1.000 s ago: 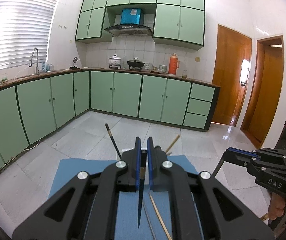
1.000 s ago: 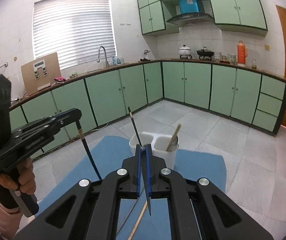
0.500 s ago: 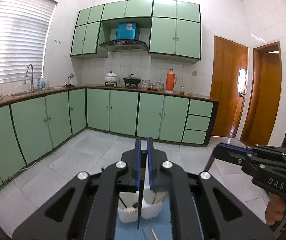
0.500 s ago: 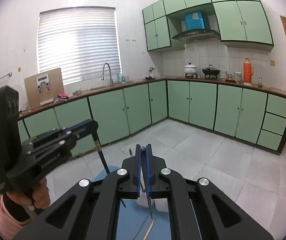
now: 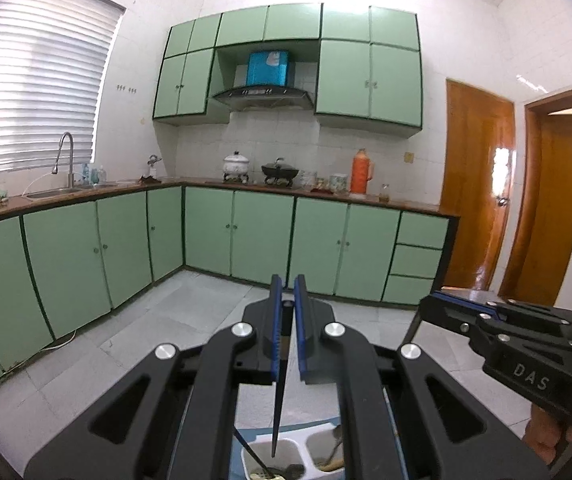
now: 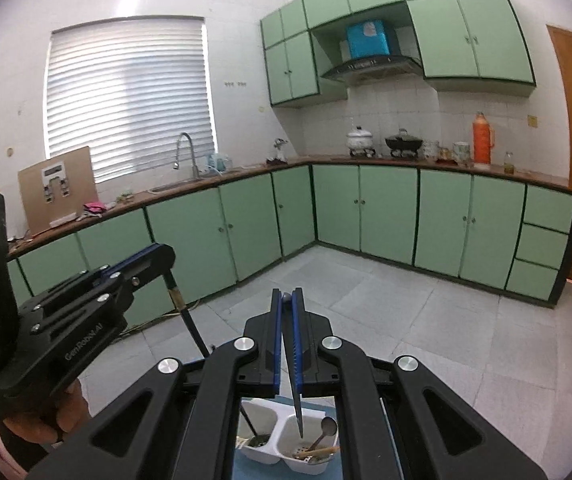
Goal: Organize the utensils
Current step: 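Lift both chopsticks and carry them over the white caddy, then lower both chopsticks into the caddy and open both tools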
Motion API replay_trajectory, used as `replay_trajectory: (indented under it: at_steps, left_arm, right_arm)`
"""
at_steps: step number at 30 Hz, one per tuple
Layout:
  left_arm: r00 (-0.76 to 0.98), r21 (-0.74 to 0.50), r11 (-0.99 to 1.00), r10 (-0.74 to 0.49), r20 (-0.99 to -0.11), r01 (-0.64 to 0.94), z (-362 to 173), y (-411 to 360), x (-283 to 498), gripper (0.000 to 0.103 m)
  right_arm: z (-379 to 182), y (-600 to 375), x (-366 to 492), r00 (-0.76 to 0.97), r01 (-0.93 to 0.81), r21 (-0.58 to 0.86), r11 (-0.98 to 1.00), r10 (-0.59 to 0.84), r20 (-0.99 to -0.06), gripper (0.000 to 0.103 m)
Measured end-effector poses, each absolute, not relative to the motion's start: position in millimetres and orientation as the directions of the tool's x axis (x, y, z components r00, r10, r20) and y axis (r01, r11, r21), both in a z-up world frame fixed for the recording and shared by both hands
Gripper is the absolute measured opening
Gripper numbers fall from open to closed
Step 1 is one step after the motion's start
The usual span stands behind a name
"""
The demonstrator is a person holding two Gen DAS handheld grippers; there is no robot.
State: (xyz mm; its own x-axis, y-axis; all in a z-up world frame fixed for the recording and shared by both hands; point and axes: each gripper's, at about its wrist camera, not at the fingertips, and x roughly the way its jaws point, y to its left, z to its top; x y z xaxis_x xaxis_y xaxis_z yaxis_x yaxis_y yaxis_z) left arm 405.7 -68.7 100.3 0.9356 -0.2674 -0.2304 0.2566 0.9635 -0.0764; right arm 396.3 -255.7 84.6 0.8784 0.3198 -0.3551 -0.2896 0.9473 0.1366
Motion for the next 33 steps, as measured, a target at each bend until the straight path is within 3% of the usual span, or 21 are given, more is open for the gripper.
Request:
replay_trajectory:
  at_steps: [13,33]
  left_arm:
    - [0.905,-0.093,0.968,-0.251,-0.344,0.233,28.0,-66.8,435.0,0.005]
    - [0.886,-0.106,0.972,-0.235,-0.400,0.210,0.0,-49.7,425.0,0.006]
  right_arm:
    - [8.9,-263.2,422.5,0.844,-0.248,0.217,0.944,0.320,-0.430,0.005]
    - [-27.1,-284.6,415.0,0.816,-0.208,0.252,0.945,0.310,-0.488,0.005]
